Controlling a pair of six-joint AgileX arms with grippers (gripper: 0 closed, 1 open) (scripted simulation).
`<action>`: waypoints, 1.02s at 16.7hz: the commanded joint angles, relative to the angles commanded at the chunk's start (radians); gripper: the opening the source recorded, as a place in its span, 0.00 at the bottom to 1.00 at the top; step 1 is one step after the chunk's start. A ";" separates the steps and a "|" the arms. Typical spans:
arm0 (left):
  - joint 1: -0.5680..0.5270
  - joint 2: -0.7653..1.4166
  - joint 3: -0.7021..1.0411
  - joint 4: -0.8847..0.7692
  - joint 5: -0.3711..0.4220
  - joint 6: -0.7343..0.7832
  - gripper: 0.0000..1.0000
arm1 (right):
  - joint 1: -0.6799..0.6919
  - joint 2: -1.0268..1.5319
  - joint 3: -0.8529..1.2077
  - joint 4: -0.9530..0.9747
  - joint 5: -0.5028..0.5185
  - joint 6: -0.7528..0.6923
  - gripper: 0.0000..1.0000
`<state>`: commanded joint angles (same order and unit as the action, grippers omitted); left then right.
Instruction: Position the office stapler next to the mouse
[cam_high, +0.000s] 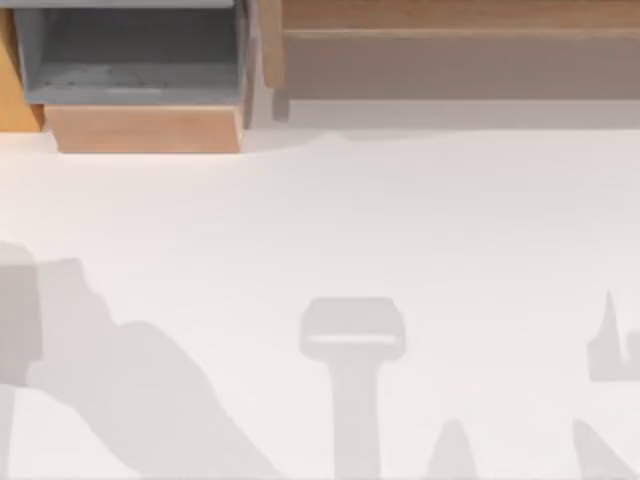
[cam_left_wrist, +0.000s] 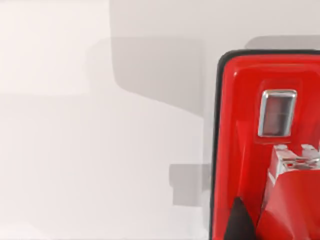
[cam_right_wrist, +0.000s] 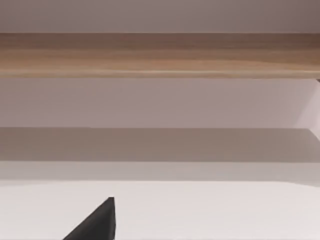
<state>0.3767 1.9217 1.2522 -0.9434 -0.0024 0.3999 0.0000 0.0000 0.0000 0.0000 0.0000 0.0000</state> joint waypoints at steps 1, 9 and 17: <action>0.000 0.000 0.000 0.000 0.000 0.000 0.00 | 0.000 0.000 0.000 0.000 0.000 0.000 1.00; 0.000 0.000 0.000 0.000 0.000 0.000 0.38 | 0.000 0.000 0.000 0.000 0.000 0.000 1.00; 0.000 0.000 0.000 0.000 0.000 0.000 0.98 | 0.000 0.000 0.000 0.000 0.000 0.000 1.00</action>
<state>0.3767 1.9217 1.2522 -0.9434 -0.0024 0.3999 0.0000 0.0000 0.0000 0.0000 0.0000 0.0000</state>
